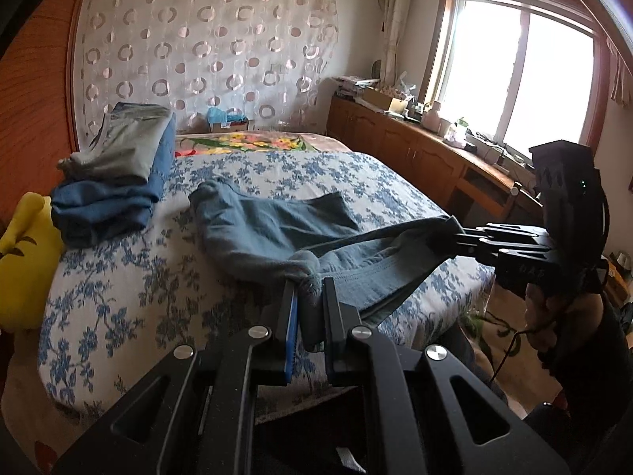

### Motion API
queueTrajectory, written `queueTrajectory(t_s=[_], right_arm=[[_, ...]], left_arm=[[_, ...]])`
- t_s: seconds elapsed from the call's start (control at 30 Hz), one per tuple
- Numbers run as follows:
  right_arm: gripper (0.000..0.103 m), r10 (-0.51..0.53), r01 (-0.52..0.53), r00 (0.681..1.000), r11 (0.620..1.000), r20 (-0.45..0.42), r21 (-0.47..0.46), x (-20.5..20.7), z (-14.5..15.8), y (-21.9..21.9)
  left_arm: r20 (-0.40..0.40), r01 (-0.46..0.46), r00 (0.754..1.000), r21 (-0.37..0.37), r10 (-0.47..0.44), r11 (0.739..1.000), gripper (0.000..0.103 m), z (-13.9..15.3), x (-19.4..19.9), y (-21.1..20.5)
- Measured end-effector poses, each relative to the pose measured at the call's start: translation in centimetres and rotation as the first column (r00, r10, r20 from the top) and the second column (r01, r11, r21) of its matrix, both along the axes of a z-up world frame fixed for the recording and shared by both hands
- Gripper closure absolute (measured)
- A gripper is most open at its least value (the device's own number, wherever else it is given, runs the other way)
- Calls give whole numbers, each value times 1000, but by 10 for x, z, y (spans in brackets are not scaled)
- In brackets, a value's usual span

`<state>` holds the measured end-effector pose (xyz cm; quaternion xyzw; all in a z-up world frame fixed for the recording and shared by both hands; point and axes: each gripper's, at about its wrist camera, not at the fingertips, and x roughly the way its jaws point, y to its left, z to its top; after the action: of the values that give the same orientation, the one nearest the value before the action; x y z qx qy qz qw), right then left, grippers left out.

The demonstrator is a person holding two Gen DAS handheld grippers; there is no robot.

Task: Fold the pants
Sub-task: 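Lower the held hem with both grippers, folding the shorts over onto themselves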

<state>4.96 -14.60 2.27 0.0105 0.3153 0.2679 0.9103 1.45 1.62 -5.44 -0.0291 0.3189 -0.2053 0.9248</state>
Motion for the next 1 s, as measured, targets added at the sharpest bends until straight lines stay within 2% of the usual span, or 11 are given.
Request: queueTrajectory(t_s=[0.23, 0.6, 1.0], right_arm=[[88, -1, 1, 1000, 1000, -4, 2, -10, -6, -1], [87, -2, 1, 1000, 999, 25, 33, -20, -8, -9], [87, -38, 37, 999, 999, 22, 28, 29, -23, 6]], left_arm=[[-10, 15, 1000, -6, -15, 1000, 92, -2, -5, -2], [39, 39, 999, -20, -38, 999, 92, 20, -18, -7], [18, -30, 999, -8, 30, 1000, 91, 2, 35, 2]])
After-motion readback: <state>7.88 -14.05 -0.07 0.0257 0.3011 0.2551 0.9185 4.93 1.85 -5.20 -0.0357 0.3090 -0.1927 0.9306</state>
